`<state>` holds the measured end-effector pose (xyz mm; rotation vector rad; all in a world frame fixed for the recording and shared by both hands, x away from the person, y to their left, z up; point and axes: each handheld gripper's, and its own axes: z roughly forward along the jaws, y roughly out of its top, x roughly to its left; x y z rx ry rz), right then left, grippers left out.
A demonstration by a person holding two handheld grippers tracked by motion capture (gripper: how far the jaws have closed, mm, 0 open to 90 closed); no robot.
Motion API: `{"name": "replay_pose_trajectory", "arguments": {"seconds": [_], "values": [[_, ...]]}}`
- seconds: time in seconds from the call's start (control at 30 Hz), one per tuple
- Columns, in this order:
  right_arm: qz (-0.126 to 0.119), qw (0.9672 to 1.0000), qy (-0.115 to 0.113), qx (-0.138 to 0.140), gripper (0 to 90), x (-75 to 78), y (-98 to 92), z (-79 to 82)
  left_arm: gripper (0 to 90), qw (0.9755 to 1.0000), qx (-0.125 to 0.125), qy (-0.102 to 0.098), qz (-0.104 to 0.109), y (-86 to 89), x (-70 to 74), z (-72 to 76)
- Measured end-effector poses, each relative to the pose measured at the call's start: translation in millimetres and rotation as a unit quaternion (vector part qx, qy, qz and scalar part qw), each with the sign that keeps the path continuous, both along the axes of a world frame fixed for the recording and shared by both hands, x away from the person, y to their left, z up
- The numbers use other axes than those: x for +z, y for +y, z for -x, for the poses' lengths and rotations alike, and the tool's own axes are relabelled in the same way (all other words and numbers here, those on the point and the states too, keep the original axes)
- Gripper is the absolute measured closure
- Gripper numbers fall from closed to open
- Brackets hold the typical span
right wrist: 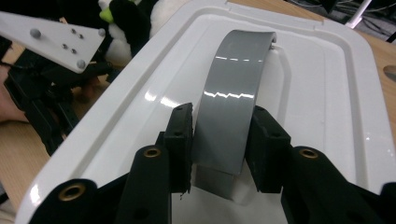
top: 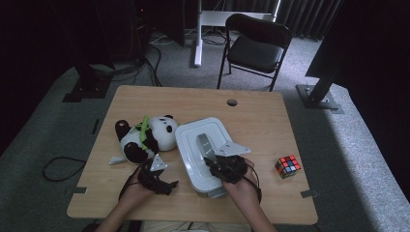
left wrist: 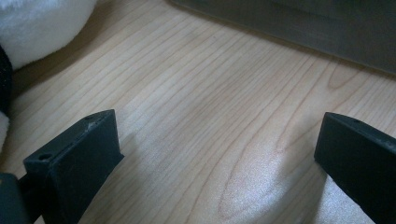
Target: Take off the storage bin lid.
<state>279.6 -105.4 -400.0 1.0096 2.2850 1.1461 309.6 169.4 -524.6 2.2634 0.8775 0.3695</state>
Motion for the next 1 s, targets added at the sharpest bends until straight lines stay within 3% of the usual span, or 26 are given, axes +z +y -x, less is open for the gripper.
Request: {"name": "replay_pose_trajectory", "arguments": {"seconds": [0.67, 1.0], "values": [[-0.039, 0.9992, -0.01, -0.006, 67.8, 15.6, -12.8, 1.7, 0.8, 1.0, 0.001, 0.001, 0.002, -0.2, -0.3, 0.1], [-0.051, 0.9971, -0.035, -0.045, 67.9, 29.1, -33.1, -8.7, 0.8, 1.0, 0.001, 0.001, 0.002, -0.2, -0.1, 0.1]]}}
